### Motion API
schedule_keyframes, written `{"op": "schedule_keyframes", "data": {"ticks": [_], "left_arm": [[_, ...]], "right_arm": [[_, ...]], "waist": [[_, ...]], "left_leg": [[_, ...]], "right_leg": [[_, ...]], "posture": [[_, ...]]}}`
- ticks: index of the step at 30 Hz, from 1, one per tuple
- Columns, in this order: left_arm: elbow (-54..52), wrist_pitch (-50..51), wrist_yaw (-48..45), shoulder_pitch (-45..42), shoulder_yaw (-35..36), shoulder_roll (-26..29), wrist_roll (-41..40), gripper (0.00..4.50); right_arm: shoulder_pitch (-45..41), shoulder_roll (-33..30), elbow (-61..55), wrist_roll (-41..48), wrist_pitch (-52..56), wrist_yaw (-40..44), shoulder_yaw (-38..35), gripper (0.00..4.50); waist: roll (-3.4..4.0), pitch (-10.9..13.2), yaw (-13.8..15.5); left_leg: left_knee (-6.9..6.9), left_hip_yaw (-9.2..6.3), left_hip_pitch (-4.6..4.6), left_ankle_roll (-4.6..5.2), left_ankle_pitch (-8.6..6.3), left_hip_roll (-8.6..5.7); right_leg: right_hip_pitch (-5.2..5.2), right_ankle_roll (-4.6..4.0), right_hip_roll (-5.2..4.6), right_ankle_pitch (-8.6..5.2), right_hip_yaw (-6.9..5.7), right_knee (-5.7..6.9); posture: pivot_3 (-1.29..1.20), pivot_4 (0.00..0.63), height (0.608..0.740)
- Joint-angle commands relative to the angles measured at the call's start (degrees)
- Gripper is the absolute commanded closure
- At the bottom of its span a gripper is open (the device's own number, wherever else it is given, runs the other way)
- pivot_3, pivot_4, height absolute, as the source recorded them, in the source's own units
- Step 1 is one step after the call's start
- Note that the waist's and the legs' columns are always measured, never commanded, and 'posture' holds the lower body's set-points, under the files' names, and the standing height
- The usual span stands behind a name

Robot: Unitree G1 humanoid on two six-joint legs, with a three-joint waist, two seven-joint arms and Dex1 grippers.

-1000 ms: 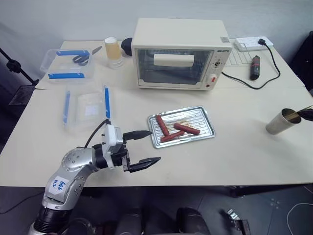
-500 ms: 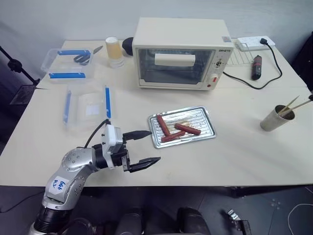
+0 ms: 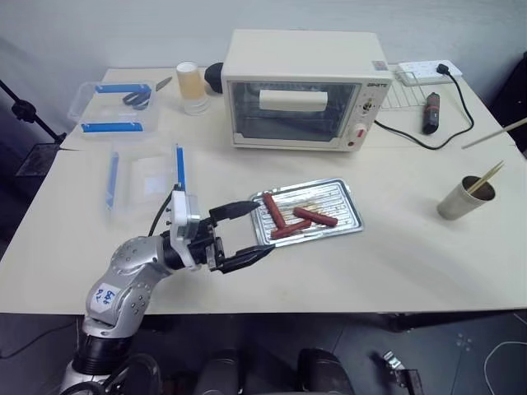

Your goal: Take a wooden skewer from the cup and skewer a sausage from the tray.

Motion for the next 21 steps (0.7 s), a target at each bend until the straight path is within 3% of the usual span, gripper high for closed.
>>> {"op": "schedule_keyframes", "data": {"ticks": [1,6,10,11,21], "left_arm": [[2.6,-2.9,1.0,-3.6,-0.7,-2.9,1.1,0.0],[15.1,-10.6,0.2,-11.3,-4.1,-10.2,6.4,0.0],[19.9,-13.9,-0.4,-15.8,-5.5,-14.6,8.1,0.0],[20.7,-14.1,-1.0,-16.4,-6.0,-15.2,8.2,0.0],[22.2,-13.6,-0.8,-19.6,-6.9,-21.3,7.4,0.0]], "right_arm": [[4.6,3.1,-8.0,7.5,7.1,3.7,-3.1,4.47],[18.1,15.8,-26.5,22.0,20.0,-5.5,-12.4,4.47],[21.2,22.4,-32.5,26.9,23.3,-13.7,-17.1,4.47],[21.1,23.6,-33.2,28.1,24.2,-15.4,-17.9,4.47],[21.2,28.6,-37.0,35.2,26.9,-25.8,-20.6,4.47]], "waist": [[-0.05,0.0,0.1],[-0.15,0.0,1.3],[-0.14,0.0,1.9],[-0.14,0.0,2.0],[-0.16,0.0,2.3]], "left_leg": [[0.04,0.0,-0.04,0.01,0.0,-0.01],[0.25,-0.15,-0.19,0.02,0.0,-0.01],[0.84,-0.37,-1.17,0.04,0.01,-0.08],[1.05,-0.49,-1.51,0.05,0.01,-0.09],[1.12,-0.52,-1.51,0.11,0.0,-0.1]], "right_leg": [[0.0,0.01,0.0,0.0,-0.01,0.04],[-0.05,0.03,0.02,0.03,-0.15,0.4],[-0.86,0.06,0.0,0.05,-0.23,0.76],[-1.07,0.06,0.0,0.05,-0.34,0.84],[-0.99,0.1,0.01,0.08,-0.38,0.84]], "posture": [[0.0,0.15,0.74],[0.0,0.15,0.74],[0.0,0.15,0.74],[0.0,0.15,0.74],[0.0,0.15,0.74]]}}
